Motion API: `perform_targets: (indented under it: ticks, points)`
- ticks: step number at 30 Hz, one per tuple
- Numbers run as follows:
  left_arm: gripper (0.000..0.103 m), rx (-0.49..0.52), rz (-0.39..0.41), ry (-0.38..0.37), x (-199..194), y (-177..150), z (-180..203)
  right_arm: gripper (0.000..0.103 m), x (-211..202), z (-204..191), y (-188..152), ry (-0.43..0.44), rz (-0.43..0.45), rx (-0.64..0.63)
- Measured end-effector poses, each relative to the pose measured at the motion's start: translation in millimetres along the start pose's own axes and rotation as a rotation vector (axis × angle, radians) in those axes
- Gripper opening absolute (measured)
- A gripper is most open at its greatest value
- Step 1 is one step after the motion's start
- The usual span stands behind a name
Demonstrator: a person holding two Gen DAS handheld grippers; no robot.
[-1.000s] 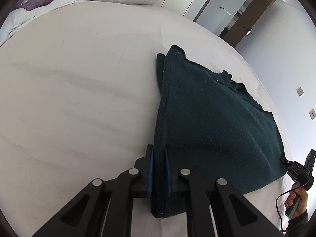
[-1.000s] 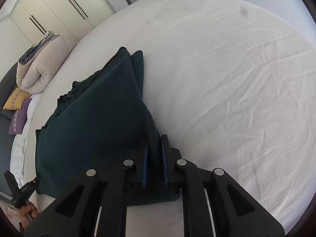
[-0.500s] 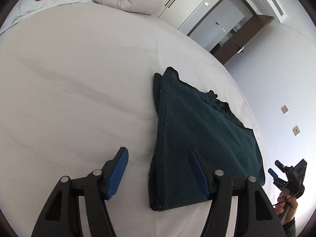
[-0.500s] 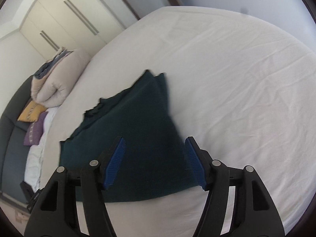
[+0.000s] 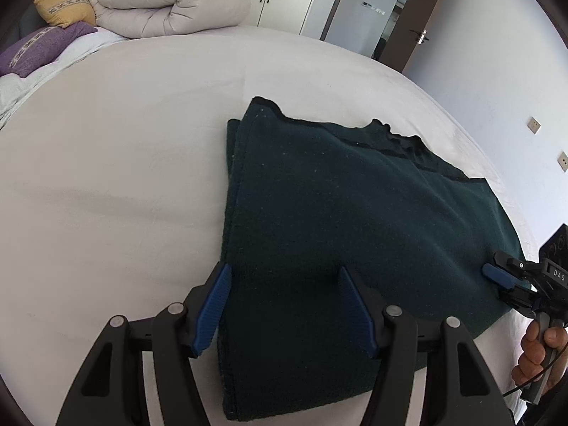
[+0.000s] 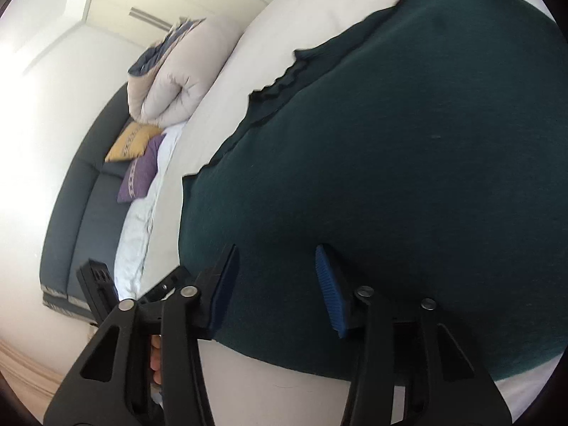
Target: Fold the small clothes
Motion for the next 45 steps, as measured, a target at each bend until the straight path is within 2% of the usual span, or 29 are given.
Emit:
perform_targets:
  ticks: [2,4,6,8,10,12,13,15,18,22,26,27,29,30,32,34,37,40,42,45]
  points:
    - [0.065,-0.041,-0.013,-0.004,1,-3,-8,0.027,-18,32,7,-0.014,0.059,0.081]
    - [0.065,-0.047,-0.014,-0.012,2,-5,-10,0.013,-38,63,11,-0.031,0.11,0.161]
    - [0.065,-0.029,-0.018,0.002,3,-6,-9,0.011,-61,93,9,-0.06,0.171,0.241]
    - [0.065,-0.024,-0.018,0.01,3,-6,-8,0.011,-83,120,4,-0.046,0.225,0.329]
    - [0.065,-0.024,-0.018,0.009,3,-6,-9,0.008,-102,140,0,-0.085,0.267,0.375]
    - [0.065,-0.03,-0.015,0.018,1,-5,-8,0.009,-116,146,-2,-0.138,0.283,0.387]
    - [0.065,-0.038,-0.011,0.028,-1,-4,-9,0.013,-121,143,0,-0.158,0.289,0.376]
    - [0.064,-0.042,0.027,0.041,-12,3,-6,0.015,-130,127,9,-0.195,0.312,0.323]
    - [0.064,0.035,0.088,0.045,-24,24,15,0.015,-127,87,29,-0.132,0.301,0.211]
    - [0.065,0.122,0.107,0.022,-7,58,40,0.015,-77,20,63,-0.044,0.219,0.057]
    - [0.065,0.134,0.065,0.04,28,79,39,0.015,1,-22,92,-0.019,0.114,0.017]
    - [0.065,0.132,0.053,0.043,36,80,36,0.016,20,-27,97,-0.012,0.081,0.01]
    - [0.065,0.108,0.009,0.067,54,74,24,0.016,49,-24,109,-0.066,0.065,-0.001]
    - [0.067,0.083,-0.001,0.052,60,69,18,0.016,62,-17,118,-0.091,0.064,0.007]
    - [0.068,0.064,0.05,0.013,58,66,13,0.015,77,6,136,-0.09,0.072,0.071]
    - [0.068,0.067,0.058,0.007,57,64,13,0.015,64,27,152,-0.088,0.129,0.128]
    - [0.068,0.076,0.057,0.013,59,64,15,0.016,23,70,161,-0.174,0.209,0.191]
    - [0.071,0.073,0.06,0.009,59,62,15,0.016,-31,89,148,-0.245,0.262,0.143]
    - [0.072,0.077,0.061,0.014,60,62,15,0.016,-63,100,132,-0.277,0.258,0.1]
    - [0.073,0.081,0.058,0.019,60,62,16,0.016,-94,121,102,-0.253,0.2,0.104]
Point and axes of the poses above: each gripper's, at about its wrist camera, not at the fingertips, and x roughly the way its jaws point, z to its right, y to its top, the point moved 9 cm from there along x, roughly the way its jaws point, and after that the axes turned 11 degrees about -y, right-handed, at the moved point
